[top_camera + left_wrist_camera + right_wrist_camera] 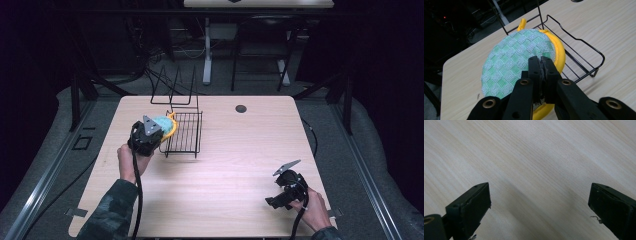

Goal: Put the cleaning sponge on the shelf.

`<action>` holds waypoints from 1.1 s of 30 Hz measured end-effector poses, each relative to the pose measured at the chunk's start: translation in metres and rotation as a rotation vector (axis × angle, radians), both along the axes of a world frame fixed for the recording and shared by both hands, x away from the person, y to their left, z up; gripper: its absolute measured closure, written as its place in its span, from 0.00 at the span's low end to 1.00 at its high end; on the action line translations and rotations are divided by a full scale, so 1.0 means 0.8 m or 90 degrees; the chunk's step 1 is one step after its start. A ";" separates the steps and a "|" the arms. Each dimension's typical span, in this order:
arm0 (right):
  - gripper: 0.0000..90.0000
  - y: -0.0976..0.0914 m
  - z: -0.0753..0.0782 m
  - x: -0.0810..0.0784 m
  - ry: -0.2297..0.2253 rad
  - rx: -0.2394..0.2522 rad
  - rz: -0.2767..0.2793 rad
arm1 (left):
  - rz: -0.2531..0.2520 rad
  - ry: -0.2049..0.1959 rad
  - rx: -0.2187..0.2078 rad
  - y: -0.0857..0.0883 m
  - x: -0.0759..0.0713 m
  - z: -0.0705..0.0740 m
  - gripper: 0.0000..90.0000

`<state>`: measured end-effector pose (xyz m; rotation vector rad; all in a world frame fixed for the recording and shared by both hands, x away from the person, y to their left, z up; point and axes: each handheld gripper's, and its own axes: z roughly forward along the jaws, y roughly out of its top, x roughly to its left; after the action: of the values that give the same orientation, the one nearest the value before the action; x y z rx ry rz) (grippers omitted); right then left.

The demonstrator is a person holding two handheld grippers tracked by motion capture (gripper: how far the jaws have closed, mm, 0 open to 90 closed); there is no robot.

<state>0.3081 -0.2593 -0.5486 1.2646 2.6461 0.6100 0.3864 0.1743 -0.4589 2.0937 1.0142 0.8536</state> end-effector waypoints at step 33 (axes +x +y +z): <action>0.00 0.000 0.000 0.000 -0.005 -0.002 -0.002 | 0.006 -0.001 0.017 -0.049 0.024 -0.028 0.97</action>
<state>0.3078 -0.2591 -0.5484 1.2627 2.6366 0.6101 0.4054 0.1347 -0.4815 2.1115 1.0167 0.8781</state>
